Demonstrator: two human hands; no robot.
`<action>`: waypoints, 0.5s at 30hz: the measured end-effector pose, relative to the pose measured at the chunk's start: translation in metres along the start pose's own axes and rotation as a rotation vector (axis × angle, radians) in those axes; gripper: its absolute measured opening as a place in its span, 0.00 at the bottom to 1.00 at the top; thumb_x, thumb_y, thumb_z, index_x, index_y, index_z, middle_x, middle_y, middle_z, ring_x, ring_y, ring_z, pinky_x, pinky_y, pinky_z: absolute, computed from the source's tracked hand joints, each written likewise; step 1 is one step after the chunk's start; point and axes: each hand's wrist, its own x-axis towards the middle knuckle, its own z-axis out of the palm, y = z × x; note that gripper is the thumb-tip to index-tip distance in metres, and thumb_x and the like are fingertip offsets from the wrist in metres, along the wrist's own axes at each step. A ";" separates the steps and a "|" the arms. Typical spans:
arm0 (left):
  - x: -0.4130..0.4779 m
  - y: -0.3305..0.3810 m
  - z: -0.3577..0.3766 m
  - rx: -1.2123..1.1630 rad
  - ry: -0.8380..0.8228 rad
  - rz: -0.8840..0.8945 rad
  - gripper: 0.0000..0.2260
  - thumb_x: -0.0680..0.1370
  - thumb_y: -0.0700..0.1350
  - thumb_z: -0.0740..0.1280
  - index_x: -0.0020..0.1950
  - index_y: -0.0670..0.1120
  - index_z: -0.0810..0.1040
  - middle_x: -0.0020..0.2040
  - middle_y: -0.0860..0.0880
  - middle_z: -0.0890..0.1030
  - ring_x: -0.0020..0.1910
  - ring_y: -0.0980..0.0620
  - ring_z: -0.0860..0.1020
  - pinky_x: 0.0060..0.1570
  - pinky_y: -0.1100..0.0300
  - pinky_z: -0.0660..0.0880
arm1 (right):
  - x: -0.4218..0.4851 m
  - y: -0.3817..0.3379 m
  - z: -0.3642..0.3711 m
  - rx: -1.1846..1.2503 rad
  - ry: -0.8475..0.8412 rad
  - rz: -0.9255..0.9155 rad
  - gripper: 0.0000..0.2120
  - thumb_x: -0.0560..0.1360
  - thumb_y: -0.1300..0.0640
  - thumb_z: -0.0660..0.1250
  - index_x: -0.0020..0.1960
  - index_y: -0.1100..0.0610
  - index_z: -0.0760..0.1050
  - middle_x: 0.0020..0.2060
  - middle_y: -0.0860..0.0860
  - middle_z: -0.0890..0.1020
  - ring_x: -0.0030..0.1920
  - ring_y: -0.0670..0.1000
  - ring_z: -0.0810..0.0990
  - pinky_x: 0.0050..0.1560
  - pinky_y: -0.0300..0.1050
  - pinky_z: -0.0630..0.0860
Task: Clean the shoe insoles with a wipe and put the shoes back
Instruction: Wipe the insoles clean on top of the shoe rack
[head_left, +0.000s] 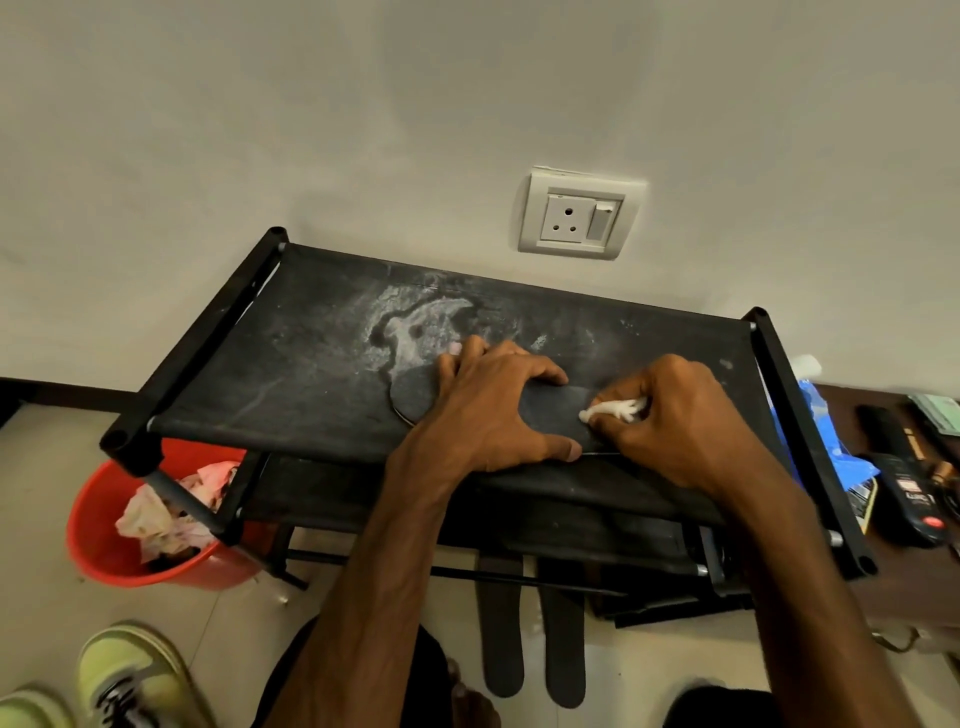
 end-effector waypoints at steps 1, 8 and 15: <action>0.000 0.000 0.000 -0.004 0.002 0.000 0.32 0.62 0.70 0.75 0.64 0.64 0.75 0.62 0.60 0.72 0.61 0.54 0.62 0.59 0.52 0.56 | -0.002 0.001 -0.002 -0.013 -0.024 0.003 0.02 0.72 0.48 0.78 0.43 0.45 0.87 0.35 0.45 0.86 0.35 0.46 0.83 0.40 0.51 0.83; 0.000 -0.001 0.000 -0.012 0.000 -0.009 0.33 0.62 0.70 0.76 0.65 0.64 0.75 0.63 0.60 0.72 0.62 0.55 0.61 0.61 0.52 0.55 | 0.008 -0.011 0.015 0.024 0.165 0.015 0.05 0.72 0.52 0.75 0.46 0.47 0.87 0.35 0.46 0.86 0.35 0.48 0.83 0.41 0.52 0.83; 0.000 -0.001 0.000 -0.017 0.001 -0.014 0.32 0.62 0.69 0.76 0.65 0.64 0.76 0.63 0.60 0.72 0.62 0.54 0.62 0.62 0.51 0.56 | 0.005 -0.009 0.011 -0.004 0.084 -0.054 0.03 0.73 0.52 0.76 0.44 0.45 0.87 0.34 0.44 0.86 0.34 0.46 0.82 0.39 0.50 0.82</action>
